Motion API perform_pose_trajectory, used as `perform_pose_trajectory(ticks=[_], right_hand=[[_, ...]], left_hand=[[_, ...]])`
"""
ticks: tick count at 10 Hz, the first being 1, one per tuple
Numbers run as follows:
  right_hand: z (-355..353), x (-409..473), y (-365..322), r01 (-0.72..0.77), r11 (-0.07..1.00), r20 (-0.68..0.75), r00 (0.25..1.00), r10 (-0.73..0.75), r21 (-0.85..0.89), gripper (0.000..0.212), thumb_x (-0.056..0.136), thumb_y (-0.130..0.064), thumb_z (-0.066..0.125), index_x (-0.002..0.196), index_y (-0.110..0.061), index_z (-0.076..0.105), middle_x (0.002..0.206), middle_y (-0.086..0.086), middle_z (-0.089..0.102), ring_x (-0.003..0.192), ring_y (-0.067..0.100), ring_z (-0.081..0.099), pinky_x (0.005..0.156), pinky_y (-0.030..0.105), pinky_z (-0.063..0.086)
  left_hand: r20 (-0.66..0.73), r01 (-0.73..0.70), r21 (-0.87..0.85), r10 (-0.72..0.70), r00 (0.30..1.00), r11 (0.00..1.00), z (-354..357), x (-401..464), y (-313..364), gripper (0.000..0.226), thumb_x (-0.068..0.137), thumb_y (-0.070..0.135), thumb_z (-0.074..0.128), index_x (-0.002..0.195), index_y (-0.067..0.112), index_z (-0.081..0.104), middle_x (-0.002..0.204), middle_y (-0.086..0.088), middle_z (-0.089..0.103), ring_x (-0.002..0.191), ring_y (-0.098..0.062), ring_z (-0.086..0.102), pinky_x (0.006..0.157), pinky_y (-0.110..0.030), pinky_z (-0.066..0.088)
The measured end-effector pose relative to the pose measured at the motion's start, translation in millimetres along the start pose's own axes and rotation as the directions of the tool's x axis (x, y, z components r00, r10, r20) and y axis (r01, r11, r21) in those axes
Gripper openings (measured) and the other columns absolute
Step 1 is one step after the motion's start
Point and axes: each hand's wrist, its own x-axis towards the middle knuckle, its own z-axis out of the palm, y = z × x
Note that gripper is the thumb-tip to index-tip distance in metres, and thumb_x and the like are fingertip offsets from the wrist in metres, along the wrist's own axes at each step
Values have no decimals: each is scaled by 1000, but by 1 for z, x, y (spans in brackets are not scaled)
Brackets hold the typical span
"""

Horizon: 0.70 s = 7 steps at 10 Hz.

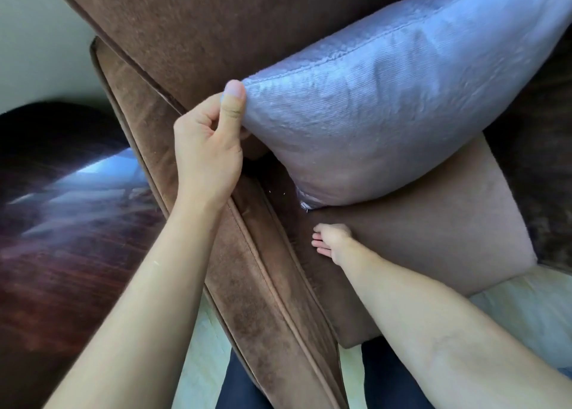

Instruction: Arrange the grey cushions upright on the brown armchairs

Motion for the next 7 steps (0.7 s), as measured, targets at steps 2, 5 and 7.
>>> perform_pose_trajectory(ticks=[2,5,7], right_hand=[[-46,-46,-6,207,975,-190,957,-218,-77,18,94,-30,59,81,-17,62,112,17,71,88,29,59,89,40,52],[-47,-159,-40,433,570,37,817,-575,-698,56,96,-41,56,146,-15,53,151,5,53,141,26,47,114,31,35],[-35,-244,-27,358,394,-2,739,-674,-847,64,95,-51,45,154,-27,41,167,4,23,151,31,27,122,54,20]], left_hand=[[140,382,-56,-371,918,923,2,-35,-2,61,95,62,37,137,25,60,135,1,69,122,-16,67,106,-46,54],[416,-3,633,-337,845,774,-42,-92,-21,63,98,6,49,159,7,34,160,-20,43,147,-33,44,120,-36,33],[350,-17,721,-342,872,693,-84,-109,-1,58,98,18,50,153,5,39,159,-20,37,143,-41,43,116,-48,41]])
